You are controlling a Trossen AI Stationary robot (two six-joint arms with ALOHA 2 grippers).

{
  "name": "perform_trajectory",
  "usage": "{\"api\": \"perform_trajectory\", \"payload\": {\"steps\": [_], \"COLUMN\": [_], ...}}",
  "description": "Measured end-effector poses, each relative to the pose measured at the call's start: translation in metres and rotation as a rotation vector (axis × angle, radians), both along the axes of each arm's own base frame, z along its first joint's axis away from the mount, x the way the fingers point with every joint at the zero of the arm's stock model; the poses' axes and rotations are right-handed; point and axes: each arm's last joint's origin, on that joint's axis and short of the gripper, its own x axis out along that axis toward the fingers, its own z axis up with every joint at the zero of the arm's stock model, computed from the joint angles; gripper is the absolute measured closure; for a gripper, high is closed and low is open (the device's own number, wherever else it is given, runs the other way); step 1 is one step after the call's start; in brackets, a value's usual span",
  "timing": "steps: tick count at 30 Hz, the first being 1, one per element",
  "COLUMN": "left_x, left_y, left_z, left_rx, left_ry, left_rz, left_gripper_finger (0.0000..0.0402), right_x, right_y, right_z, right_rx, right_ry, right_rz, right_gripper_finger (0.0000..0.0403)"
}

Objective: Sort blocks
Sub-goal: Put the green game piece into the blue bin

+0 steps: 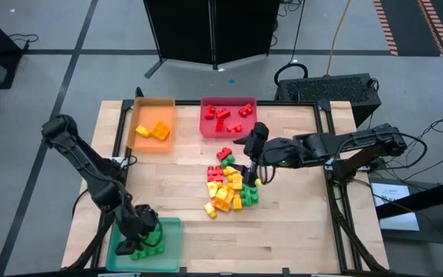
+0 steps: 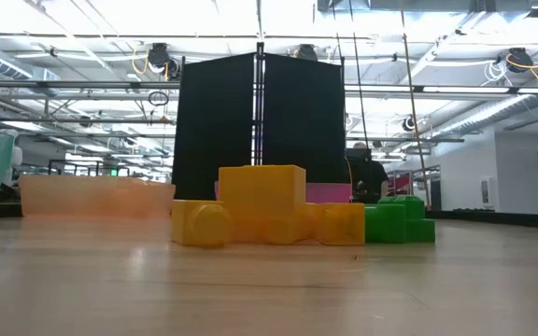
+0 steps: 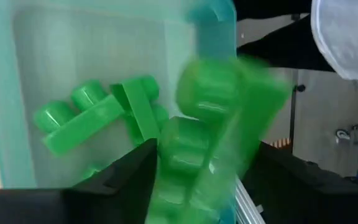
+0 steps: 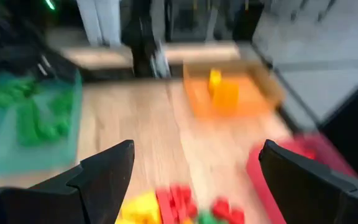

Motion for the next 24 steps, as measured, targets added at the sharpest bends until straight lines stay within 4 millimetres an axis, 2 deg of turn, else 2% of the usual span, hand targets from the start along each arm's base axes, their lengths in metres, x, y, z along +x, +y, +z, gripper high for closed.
{"api": "perform_trajectory", "payload": {"steps": [5, 8, 11, 16, 24], "left_x": [0.001, 0.001, 0.001, 0.001, 0.001], "left_y": [-0.003, -0.002, -0.002, -0.001, 0.0], "left_z": [-0.004, -0.003, -0.003, -0.003, -0.004], "left_rx": [-0.008, -0.031, -0.047, -0.041, -0.017], "left_ry": [0.029, 0.064, 0.092, 0.097, 0.095], "left_rz": [-0.018, -0.011, 0.001, 0.003, 0.046], "left_gripper_finger": [0.0104, 0.0087, 0.0082, 0.0081, 0.0081], "right_x": [0.0, -0.003, -0.003, 0.006, 0.022], "right_y": [-0.003, -0.005, -0.005, 0.004, 0.028], "right_z": [-0.033, -0.054, -0.077, -0.115, -0.172], "right_rx": [0.048, 0.147, 0.249, 0.461, 0.565], "right_ry": [0.261, 0.407, 0.5, 0.596, 0.765], "right_rz": [-0.053, -0.186, -0.339, -0.465, -0.583], "right_gripper_finger": [0.0067, 0.0067, 0.0067, 0.0067, 0.0067]}}
